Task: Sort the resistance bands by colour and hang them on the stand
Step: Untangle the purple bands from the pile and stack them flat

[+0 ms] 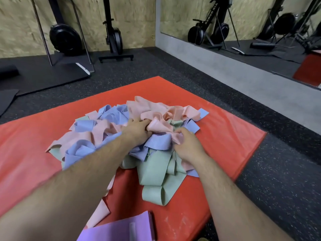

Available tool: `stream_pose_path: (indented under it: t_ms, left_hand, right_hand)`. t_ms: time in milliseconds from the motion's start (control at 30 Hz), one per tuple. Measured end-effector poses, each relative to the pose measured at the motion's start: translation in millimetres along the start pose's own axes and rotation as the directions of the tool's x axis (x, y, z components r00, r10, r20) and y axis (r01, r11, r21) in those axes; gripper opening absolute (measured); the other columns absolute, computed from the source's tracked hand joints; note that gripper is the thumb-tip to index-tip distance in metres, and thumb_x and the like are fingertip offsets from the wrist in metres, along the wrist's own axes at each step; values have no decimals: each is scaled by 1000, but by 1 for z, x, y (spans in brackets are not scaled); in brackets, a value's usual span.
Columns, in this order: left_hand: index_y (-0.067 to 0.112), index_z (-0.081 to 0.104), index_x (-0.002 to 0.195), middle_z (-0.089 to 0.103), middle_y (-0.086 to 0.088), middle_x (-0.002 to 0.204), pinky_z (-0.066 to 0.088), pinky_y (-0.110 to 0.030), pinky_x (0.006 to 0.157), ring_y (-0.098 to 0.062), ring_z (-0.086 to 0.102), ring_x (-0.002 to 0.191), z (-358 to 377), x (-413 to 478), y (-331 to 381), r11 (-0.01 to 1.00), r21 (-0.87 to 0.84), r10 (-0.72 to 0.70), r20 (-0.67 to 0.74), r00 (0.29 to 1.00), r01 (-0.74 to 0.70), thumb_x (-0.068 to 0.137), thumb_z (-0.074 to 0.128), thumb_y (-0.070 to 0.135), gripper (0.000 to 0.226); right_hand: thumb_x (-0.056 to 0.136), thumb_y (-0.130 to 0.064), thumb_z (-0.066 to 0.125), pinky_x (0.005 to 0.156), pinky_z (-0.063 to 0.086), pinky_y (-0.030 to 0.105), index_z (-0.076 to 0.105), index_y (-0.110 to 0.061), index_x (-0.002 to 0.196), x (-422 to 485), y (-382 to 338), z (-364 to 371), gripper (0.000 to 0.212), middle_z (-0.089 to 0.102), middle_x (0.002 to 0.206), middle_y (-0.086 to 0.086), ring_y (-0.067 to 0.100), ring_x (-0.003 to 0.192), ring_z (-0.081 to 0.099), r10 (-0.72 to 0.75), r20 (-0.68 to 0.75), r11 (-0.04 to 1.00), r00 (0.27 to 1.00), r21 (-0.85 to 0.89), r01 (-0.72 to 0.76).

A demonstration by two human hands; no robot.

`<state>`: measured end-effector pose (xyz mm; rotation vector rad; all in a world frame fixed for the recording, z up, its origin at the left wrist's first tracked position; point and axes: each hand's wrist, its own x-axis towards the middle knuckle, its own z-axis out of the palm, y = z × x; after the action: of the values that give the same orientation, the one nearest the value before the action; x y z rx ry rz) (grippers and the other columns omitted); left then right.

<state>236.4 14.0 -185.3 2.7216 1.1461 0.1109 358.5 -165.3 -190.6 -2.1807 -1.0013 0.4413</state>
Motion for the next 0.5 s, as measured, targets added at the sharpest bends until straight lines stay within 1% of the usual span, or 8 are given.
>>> stream_pose_path:
  t_ms: [100,167,200,300,333,400,433,500]
  left_hand:
    - [31,62,118,60,-5,110,48,-35,86,-27,58,103,-10,-3,-10,946,-318,33,-84,996,-58,86,54,33,33]
    - [30,62,94,61,5,85,44,-23,68,-11,57,78,-33,-6,-15,843,-536,-46,-165,985,-51,91,53,22,12]
    - [28,59,88,58,6,79,40,-22,63,-9,53,73,-47,-6,-18,795,-606,-111,-189,976,-27,93,53,21,10]
    - [24,66,99,68,2,92,50,-33,77,-17,63,86,-86,-11,-34,632,-774,-277,-201,939,21,90,55,33,17]
    - [23,68,100,69,1,94,52,-32,79,-14,65,88,-97,-13,-38,586,-810,-309,-206,929,15,90,56,34,19]
    - [15,67,98,67,0,86,51,-18,63,-1,64,69,-111,-19,-45,508,-862,-338,-213,917,-13,91,56,28,18]
    - [12,66,97,65,-1,82,49,-18,57,-2,61,61,-116,-23,-49,480,-877,-347,-209,914,-18,90,56,26,18]
    - [10,65,92,63,-3,78,47,-24,59,-10,59,61,-121,-31,-56,424,-905,-370,-191,909,-18,86,58,25,18]
  right_hand:
    - [88,-13,56,66,47,36,55,-27,96,-3,-3,-4,17,64,100,3,29,85,61,66,-147,991,987,121,-48]
    - [87,-5,50,65,45,38,56,-18,95,-4,-7,-12,17,65,95,7,32,83,59,138,-283,979,949,186,-87]
    - [86,-3,49,64,42,37,55,-16,96,-4,-8,-16,18,64,97,9,32,82,57,175,-352,970,920,224,-99]
    - [86,3,47,68,35,33,58,-9,103,0,-13,-24,24,59,107,14,30,85,52,278,-489,924,827,371,-91]
    - [86,3,47,71,35,31,58,-8,106,0,-16,-25,25,58,109,14,28,86,51,294,-507,910,810,408,-75]
    - [88,3,48,73,32,28,58,-6,107,-1,-21,-27,24,57,110,13,23,88,47,286,-543,903,790,428,-33]
    - [89,2,49,73,31,27,58,-7,107,-3,-25,-28,22,56,108,12,22,89,46,276,-555,901,785,434,-11]
    - [88,-3,49,75,36,31,56,-12,101,-2,-28,-28,17,55,105,6,24,91,49,257,-539,904,802,427,-2]
